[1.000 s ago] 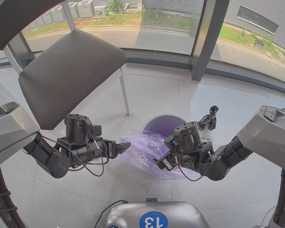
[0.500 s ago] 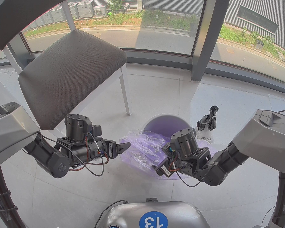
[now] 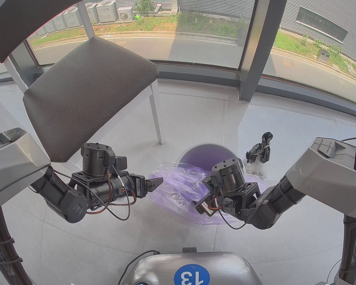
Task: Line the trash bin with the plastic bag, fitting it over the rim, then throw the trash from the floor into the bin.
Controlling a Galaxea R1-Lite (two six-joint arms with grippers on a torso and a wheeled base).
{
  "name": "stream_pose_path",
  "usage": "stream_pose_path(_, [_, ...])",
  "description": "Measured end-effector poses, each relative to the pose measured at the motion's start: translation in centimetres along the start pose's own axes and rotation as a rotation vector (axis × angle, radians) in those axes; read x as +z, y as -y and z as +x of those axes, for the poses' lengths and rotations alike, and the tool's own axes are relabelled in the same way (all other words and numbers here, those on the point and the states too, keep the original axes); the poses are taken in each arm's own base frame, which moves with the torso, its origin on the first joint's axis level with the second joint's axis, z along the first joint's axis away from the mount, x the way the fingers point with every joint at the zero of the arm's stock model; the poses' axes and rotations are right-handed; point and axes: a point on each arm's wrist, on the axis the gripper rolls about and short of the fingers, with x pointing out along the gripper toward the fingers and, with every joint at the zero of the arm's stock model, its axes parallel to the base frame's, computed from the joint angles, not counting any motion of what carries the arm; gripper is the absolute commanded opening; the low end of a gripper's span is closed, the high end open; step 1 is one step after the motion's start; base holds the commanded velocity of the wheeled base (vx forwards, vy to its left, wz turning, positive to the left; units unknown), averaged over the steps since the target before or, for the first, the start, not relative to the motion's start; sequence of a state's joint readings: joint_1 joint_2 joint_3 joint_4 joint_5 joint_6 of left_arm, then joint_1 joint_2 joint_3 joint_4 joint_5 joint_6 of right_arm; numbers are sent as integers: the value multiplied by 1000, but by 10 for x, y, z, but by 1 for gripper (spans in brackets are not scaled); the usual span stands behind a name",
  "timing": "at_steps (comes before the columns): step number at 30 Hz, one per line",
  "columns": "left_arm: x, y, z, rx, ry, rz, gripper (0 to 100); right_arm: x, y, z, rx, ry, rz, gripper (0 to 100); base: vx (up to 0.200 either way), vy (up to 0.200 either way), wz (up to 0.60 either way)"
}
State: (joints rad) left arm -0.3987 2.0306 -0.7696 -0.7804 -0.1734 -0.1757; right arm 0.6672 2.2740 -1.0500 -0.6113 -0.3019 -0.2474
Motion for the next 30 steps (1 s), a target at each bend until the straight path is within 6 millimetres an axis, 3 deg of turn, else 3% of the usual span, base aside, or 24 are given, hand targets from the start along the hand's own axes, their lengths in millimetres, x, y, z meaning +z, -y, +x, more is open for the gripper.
stream_pose_path(2, [0, 0, 0, 1, -1, -1, 100, 0, 1, 0, -5, 1, 2, 100, 0, 0, 0])
stream_pose_path(3, [0, 0, 0, 1, -1, -1, 100, 1, 2, 0, -6, 1, 1, 0, 0, 0, 0])
stream_pose_path(14, [0, -1, 0, 2, -1, -2, 100, 10, 14, -7, -28, 29, 15, 0, 0, 0, 0])
stream_pose_path(30, [-2, -1, 2, 0, 0, 0, 100, 45, 68, -13, -128, 117, 48, 0, 0, 0, 0])
